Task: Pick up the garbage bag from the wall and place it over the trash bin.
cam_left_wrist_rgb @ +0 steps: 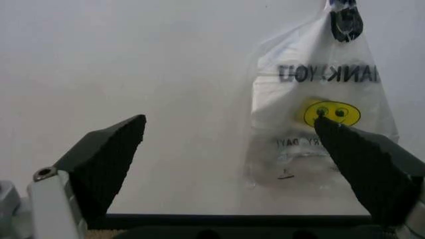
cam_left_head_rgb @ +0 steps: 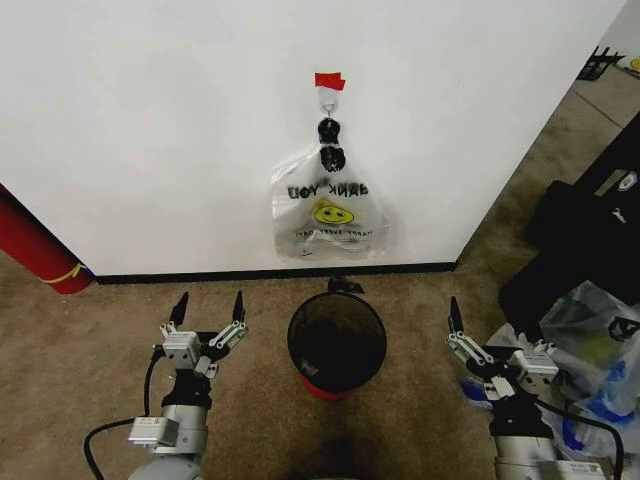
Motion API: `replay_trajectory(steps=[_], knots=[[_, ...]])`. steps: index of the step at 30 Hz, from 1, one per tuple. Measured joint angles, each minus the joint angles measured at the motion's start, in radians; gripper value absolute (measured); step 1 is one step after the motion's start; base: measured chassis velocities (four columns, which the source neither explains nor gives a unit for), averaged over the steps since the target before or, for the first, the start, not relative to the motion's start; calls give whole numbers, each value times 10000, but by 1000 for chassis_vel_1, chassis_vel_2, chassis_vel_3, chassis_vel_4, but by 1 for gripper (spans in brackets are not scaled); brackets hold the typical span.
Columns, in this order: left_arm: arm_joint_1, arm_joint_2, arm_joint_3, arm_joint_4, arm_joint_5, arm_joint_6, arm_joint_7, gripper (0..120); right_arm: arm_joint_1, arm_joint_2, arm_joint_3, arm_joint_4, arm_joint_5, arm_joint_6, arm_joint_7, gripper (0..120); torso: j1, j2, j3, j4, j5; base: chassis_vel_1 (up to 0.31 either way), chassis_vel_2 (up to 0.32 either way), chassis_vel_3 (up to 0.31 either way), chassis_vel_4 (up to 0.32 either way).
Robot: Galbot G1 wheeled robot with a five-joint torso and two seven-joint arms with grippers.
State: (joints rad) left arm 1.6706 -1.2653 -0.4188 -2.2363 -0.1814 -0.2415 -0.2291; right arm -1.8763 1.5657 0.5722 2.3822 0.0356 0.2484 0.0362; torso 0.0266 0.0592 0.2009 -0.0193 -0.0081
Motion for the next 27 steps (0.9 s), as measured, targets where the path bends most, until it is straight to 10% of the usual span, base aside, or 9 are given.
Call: replay_trajectory(steps=[27], knots=[[-159,118,80,94,-19,-3,-45,100,14,100,-249,-59,-112,-13,30,100,0,0,0,0,1,0,0,0,0]])
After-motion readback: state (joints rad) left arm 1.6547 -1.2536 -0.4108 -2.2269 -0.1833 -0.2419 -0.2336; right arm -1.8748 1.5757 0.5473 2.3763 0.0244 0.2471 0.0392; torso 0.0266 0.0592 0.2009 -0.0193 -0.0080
